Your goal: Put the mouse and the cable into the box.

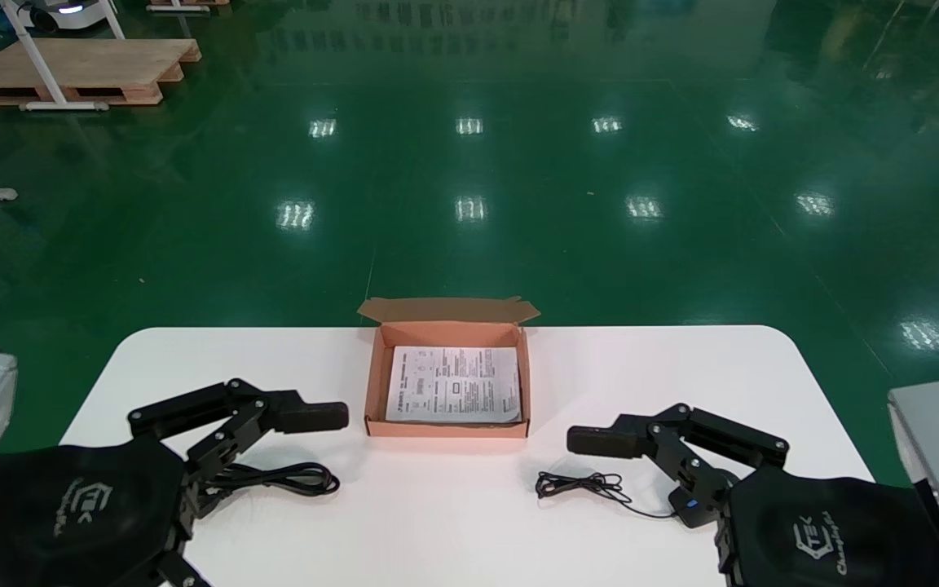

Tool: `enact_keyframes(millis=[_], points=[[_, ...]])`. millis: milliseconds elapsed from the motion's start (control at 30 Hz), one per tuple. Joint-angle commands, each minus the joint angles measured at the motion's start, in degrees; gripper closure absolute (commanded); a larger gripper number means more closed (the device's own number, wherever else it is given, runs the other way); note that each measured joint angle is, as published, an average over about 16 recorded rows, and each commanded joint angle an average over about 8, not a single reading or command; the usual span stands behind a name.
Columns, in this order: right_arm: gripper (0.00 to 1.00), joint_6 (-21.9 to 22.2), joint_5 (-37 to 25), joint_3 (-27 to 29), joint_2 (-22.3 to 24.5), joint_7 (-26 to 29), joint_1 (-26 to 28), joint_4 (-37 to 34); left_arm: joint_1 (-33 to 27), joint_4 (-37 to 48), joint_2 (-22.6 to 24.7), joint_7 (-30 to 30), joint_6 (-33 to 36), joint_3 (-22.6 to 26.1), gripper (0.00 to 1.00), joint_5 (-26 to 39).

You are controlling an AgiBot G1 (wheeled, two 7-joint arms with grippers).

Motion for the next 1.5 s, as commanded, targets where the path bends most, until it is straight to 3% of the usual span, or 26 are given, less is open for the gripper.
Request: enact_keyframes(millis=[33,1167,1300,1500], points=[[0.0,0.0,0.0,0.0,0.0,0.0,0.0,0.0,0.0,0.0,0.0,0.0,0.0,0.0,0.0,0.0],[0.0,-0.09,0.03,0.01,0.05,-0.01,-0.05,0.08,-0.12,-0.28,-0.19,0.09,0.17,0.16,0.0,0.58],[0.0,0.61,-2.5,-1.17,-1.16,-0.67,0.51,-0.47,-3.56,-2.03,-0.9,0.25,1.71,4.01,0.0,10.49],[0.0,2.72,-16.06,-7.44,-6.43,-1.92,5.8,-4.56,-15.49,-2.76,2.28,1.51,2.01,16.21,0.0,42.96]])
